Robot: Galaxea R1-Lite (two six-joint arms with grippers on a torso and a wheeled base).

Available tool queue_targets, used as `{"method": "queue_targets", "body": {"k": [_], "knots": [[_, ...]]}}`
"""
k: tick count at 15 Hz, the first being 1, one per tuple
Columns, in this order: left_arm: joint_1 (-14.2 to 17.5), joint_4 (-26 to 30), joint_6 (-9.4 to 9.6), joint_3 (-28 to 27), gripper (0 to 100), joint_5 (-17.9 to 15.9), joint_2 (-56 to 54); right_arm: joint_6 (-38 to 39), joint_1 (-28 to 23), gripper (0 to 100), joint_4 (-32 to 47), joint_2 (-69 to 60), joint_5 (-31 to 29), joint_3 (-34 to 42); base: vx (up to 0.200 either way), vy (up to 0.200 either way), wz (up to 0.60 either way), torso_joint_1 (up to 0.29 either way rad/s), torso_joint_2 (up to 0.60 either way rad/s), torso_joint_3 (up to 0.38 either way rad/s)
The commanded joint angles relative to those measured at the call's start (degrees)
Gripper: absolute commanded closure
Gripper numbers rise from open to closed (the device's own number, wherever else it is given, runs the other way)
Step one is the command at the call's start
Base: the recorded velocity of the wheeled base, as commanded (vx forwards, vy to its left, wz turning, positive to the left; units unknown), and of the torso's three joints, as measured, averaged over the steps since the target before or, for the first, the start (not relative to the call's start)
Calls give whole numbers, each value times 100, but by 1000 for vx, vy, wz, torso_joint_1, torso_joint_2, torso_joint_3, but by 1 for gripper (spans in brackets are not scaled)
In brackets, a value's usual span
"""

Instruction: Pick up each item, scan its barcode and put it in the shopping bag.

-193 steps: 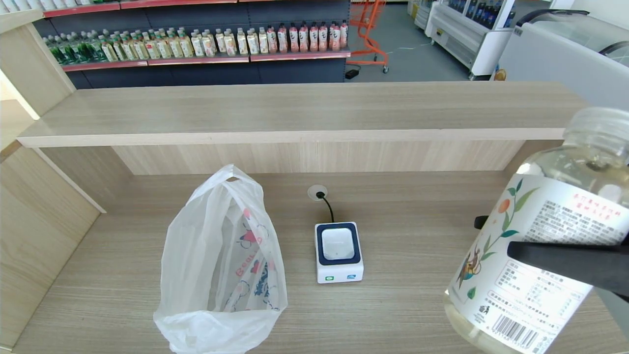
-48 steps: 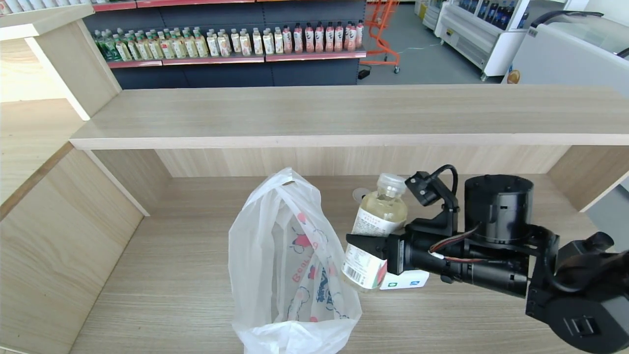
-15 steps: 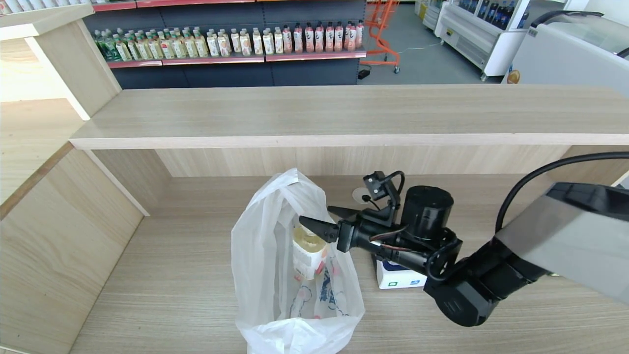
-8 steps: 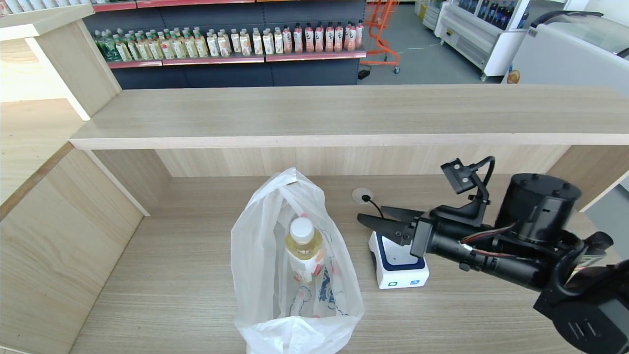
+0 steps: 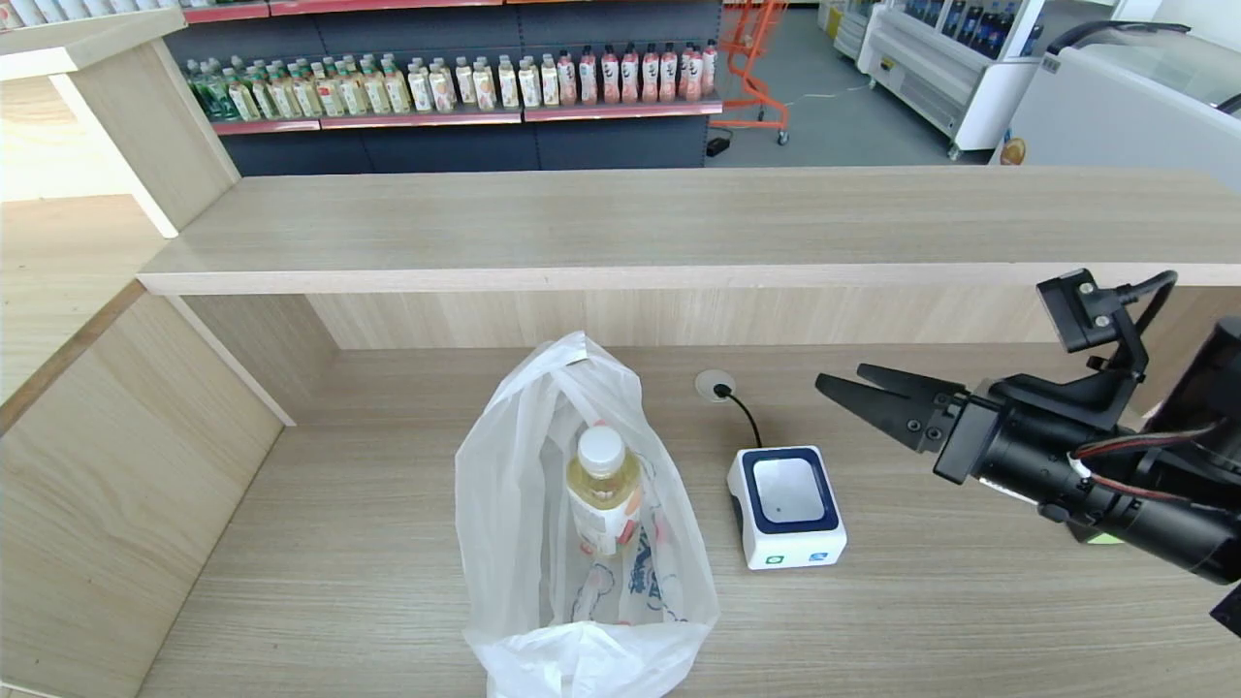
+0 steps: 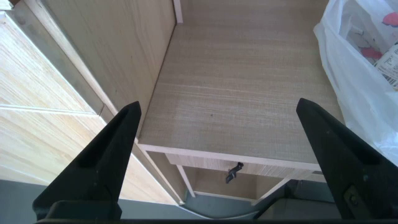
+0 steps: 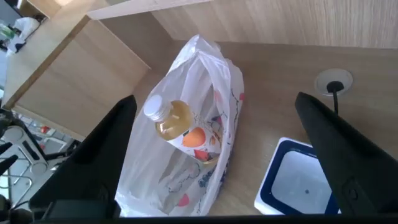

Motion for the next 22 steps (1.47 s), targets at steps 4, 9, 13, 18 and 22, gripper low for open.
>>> {"method": "queue_targets", "body": {"k": [4,9,13,18,22], "knots": [[1,0,0,0,0,3,-1,-147,-482,0,-1,-157,1,374,0,0,0,0,0,0],[1,0,0,0,0,3,-1,-155,-552,0,-1,-193,-8,523,-120,0,0,3,1,1],[1,0,0,0,0,3,-1,-314,-614,0,-10,-193,-34,532,0,-50,0,2,2,-1],[1,0,0,0,0,3,-1,-577,-833,0,-10,-237,-43,752,0,-200,0,4,0,-1],[1,0,-44,0,0,3,-1,-577,-842,0,-10,-324,-52,919,0,-200,0,5,4,1]]}}
